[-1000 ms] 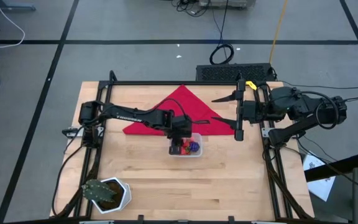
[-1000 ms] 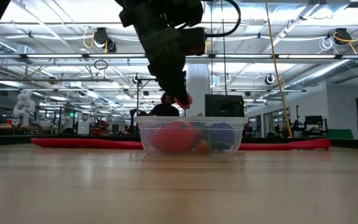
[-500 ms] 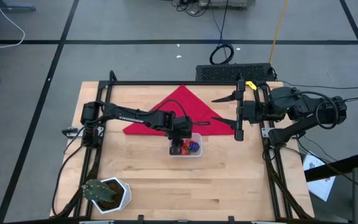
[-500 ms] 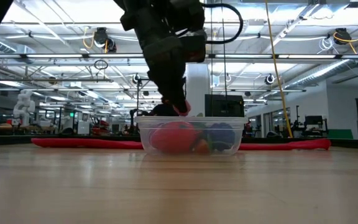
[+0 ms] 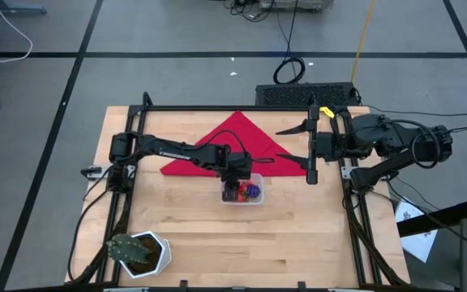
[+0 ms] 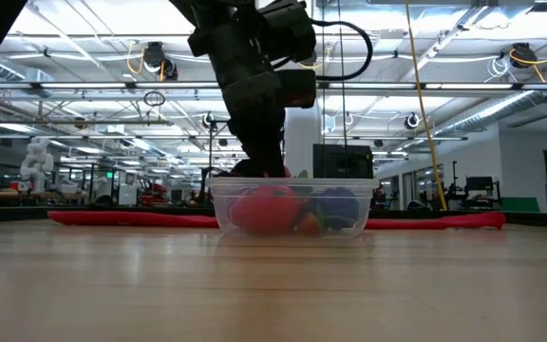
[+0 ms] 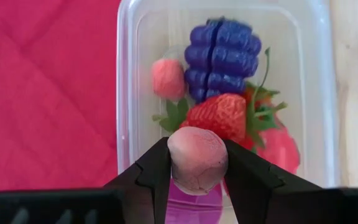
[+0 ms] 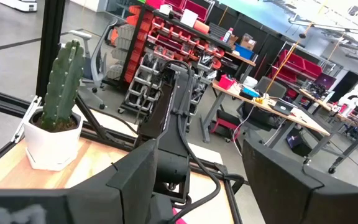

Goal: Pick and placing Produce into tupperware
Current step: Put the pink peach in the transparent bin

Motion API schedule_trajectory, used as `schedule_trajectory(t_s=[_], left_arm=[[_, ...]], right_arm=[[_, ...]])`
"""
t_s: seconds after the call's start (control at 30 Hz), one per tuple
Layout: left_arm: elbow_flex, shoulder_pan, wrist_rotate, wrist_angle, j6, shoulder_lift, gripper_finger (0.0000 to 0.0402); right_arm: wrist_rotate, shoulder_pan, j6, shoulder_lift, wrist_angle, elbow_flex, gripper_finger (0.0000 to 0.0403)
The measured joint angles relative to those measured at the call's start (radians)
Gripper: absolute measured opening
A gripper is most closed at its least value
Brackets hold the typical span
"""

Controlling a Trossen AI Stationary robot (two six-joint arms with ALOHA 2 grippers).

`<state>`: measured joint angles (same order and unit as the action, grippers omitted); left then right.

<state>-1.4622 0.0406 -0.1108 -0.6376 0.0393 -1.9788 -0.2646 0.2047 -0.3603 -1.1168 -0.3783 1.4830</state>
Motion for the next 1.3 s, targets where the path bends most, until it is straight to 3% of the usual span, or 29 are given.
schedule_trajectory(t_s=[1.3], left_arm=[[0.001,-0.002,0.025,0.003,-0.052,-0.029,0.0129]], right_arm=[[0.001,0.000,0.008,0.000,0.000,0.000,0.0228]])
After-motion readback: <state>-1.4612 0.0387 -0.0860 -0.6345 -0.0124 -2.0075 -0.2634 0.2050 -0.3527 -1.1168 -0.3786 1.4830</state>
